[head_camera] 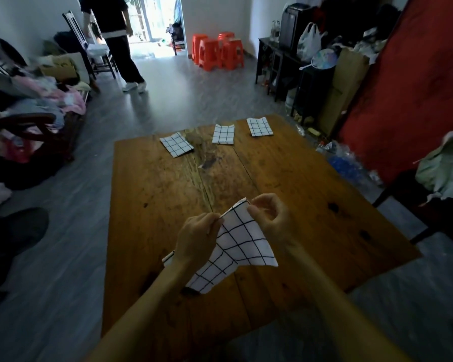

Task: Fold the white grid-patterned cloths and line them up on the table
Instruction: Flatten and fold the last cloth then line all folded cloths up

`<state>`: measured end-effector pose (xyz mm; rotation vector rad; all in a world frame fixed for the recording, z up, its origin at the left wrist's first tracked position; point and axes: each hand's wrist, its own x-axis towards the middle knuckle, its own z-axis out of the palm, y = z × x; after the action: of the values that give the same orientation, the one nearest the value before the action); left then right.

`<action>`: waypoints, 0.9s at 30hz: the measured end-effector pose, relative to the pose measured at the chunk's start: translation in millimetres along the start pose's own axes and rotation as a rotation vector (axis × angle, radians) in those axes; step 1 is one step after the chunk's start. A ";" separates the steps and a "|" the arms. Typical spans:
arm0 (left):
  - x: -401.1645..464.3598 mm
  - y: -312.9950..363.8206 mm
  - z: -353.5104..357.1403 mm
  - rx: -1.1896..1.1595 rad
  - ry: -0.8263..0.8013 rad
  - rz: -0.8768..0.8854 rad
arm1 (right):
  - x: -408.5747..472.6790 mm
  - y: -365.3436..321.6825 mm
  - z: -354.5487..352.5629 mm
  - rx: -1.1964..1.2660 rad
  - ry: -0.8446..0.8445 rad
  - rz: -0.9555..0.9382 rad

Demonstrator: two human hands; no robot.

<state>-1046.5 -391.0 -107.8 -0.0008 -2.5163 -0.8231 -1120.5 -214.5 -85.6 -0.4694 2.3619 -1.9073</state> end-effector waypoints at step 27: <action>7.0 -93.6 -25.3 -0.204 -0.126 -0.078 | 44.3 -19.9 70.1 -0.048 0.263 -0.044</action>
<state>-1055.1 -482.7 -139.0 -0.0235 -2.5499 -1.1404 -1141.8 -296.6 -76.4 -0.2913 2.5807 -2.0496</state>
